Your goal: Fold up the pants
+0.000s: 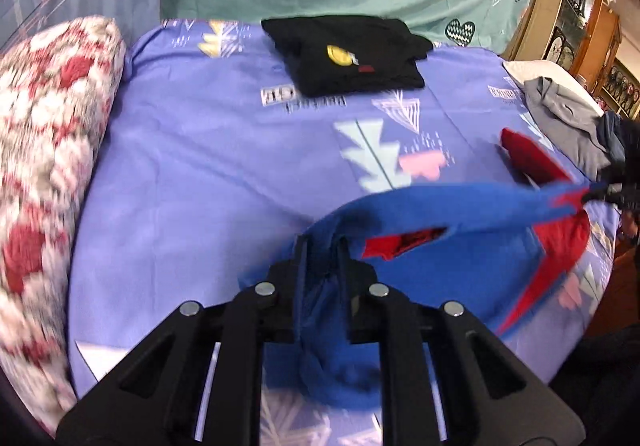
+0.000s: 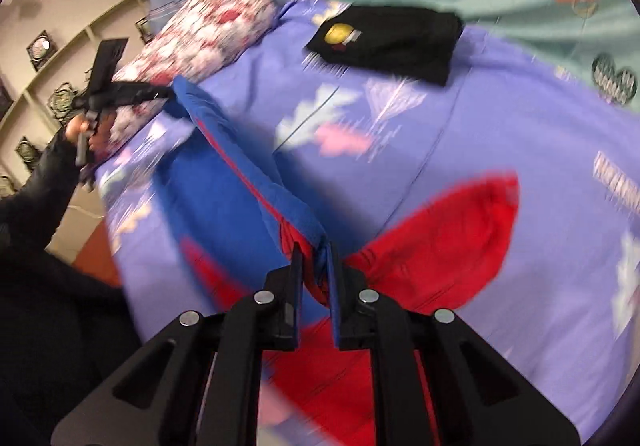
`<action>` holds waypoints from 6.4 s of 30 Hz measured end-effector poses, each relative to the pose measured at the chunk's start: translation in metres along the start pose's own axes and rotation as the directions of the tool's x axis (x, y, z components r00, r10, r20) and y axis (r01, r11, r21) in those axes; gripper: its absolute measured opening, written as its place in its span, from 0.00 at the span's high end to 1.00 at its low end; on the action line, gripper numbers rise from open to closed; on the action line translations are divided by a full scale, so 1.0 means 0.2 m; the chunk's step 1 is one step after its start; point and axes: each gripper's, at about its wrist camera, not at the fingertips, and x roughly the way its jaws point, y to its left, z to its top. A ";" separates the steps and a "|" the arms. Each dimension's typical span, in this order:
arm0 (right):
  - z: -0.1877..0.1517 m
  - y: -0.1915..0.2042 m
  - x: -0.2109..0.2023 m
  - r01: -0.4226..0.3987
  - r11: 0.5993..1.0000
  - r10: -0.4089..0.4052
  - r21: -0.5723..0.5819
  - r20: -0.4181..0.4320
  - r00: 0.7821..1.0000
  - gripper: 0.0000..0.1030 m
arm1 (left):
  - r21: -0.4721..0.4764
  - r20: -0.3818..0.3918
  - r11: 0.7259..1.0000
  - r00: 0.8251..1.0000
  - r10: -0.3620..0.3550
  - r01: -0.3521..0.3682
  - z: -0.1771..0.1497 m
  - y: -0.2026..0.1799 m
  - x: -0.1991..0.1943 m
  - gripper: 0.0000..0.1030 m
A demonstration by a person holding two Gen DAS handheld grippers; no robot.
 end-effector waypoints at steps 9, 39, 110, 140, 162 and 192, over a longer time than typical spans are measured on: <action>-0.28 0.08 0.27 -0.011 0.997 0.017 0.072 -0.084 0.996 0.83 | -0.086 -0.105 0.996 0.994 0.027 -0.036 -0.39 0.01 0.05 0.49; -0.09 -0.08 0.15 0.372 0.882 -0.408 0.291 0.074 0.910 0.30 | -0.537 -0.189 0.843 0.979 -0.071 -0.042 -0.30 0.07 0.22 0.13; -0.79 -0.59 -0.30 0.320 0.529 -0.559 0.786 0.039 0.828 0.73 | -0.187 -0.156 0.910 0.926 0.345 -0.370 -0.34 -0.39 0.29 0.06; -0.32 -0.40 -0.04 0.348 0.687 -0.498 0.638 0.065 0.865 0.38 | -0.303 -0.138 0.899 0.948 0.288 -0.317 -0.39 -0.10 0.23 0.06; 0.60 0.14 1.10 0.174 0.978 -0.166 0.119 -0.073 0.983 0.86 | -0.399 -0.167 0.839 0.929 0.331 -0.370 -0.48 0.12 0.19 0.02; 0.24 -0.07 0.79 0.234 0.942 -0.229 0.241 -0.050 0.972 0.86 | -0.492 -0.182 0.800 0.939 0.291 -0.343 -0.54 0.22 0.19 0.02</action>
